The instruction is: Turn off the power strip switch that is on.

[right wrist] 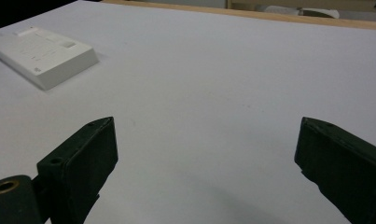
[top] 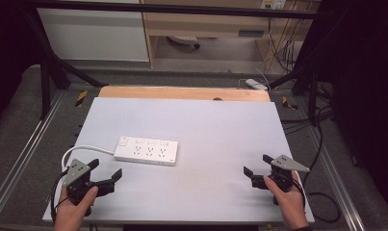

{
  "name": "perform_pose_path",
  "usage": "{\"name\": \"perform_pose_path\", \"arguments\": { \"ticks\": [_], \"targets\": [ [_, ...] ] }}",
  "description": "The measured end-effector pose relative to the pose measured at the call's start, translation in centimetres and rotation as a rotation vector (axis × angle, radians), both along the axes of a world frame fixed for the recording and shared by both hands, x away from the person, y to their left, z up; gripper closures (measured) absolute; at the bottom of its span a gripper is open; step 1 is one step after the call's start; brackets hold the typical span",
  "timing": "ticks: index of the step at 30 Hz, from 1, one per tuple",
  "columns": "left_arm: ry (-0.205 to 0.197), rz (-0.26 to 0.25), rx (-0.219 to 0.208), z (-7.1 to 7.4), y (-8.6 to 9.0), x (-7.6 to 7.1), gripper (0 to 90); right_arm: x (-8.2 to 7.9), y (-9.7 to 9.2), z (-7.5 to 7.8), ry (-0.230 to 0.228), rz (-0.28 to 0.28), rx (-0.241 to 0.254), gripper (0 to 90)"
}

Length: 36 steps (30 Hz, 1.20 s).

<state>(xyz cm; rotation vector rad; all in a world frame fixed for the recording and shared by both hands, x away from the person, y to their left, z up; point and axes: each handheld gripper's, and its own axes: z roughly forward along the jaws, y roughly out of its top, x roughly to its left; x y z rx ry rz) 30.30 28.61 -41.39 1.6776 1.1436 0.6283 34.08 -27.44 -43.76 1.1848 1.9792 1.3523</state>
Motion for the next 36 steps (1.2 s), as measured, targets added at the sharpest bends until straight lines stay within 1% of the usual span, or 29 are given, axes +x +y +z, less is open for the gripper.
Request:
{"name": "perform_pose_path", "arguments": {
  "ticks": [2,3,5,6,7,9,11,13,14,16,18,19,20,22,23,25,26,30,33,36],
  "targets": [
    [0.001,0.008,0.000,0.0,0.1,0.0,6.2,-0.1,0.1,0.0,0.003,-0.005,-0.005,7.2],
    [-0.001,0.007,-0.002,0.0,0.1,0.0,6.2,-0.2,0.2,0.0,0.016,-0.005,-0.007,7.5],
    [-0.008,0.005,0.005,0.0,0.2,-0.1,6.1,-0.2,0.2,0.0,0.018,-0.008,-0.007,7.5],
    [-0.018,0.016,-0.002,0.1,0.2,-0.1,6.1,-0.3,0.3,0.1,0.011,-0.010,-0.008,7.6],
    [-0.018,0.016,-0.002,0.1,0.2,-0.1,6.2,-0.3,0.3,0.1,0.011,-0.010,-0.008,7.6],
    [-0.016,0.021,-0.007,0.0,0.3,-0.1,6.3,-0.2,0.2,0.1,0.001,-0.017,-0.019,6.8],
    [-0.002,0.023,-0.015,-0.1,0.4,0.0,6.3,-0.3,0.2,0.1,-0.002,-0.020,-0.017,6.7],
    [0.004,0.023,-0.021,-0.2,0.4,0.1,6.5,-0.3,0.1,0.3,-0.017,-0.030,-0.007,6.3],
    [0.003,0.021,-0.019,-0.2,0.4,0.1,6.6,-0.5,0.0,0.5,-0.037,-0.036,0.007,6.0],
    [0.003,0.016,-0.016,-0.1,0.4,0.0,6.5,-0.6,-0.1,0.7,-0.043,-0.043,0.023,5.0],
    [0.003,0.012,-0.015,-0.2,0.3,0.0,6.5,-0.7,0.0,0.9,-0.051,-0.036,0.040,5.0],
    [0.004,0.011,-0.016,-0.2,0.3,0.1,6.5,-0.7,0.0,0.9,-0.051,-0.036,0.040,5.0],
    [0.006,0.009,-0.013,-0.2,0.3,0.1,6.6,-0.8,0.1,1.1,-0.071,-0.031,0.043,6.0],
    [0.011,0.003,-0.016,-0.3,0.2,0.1,6.6,-1.0,0.2,1.6,-0.102,-0.039,0.041,5.6],
    [0.010,-0.001,-0.013,-0.2,0.2,0.1,6.6,-1.0,0.2,1.6,-0.102,-0.039,0.041,5.6],
    [0.010,-0.008,-0.014,-0.2,0.1,0.0,6.6,-1.2,0.2,2.0,-0.117,-0.044,0.073,4.3],
    [0.010,-0.011,-0.012,-0.3,0.0,0.0,6.5,-1.3,0.2,2.2,-0.121,-0.044,0.073,3.8],
    [0.015,-0.017,-0.004,-0.3,0.0,0.1,6.5,-1.3,0.5,2.4,-0.105,-0.030,0.082,2.4],
    [0.015,-0.020,-0.003,-0.3,-0.1,0.0,6.5,-1.4,0.8,2.8,-0.105,-0.018,0.079,2.0],
    [0.016,-0.023,0.002,-0.3,-0.1,0.0,6.6,-1.5,1.0,3.1,-0.101,-0.020,0.082,1.9]
  ]
}}
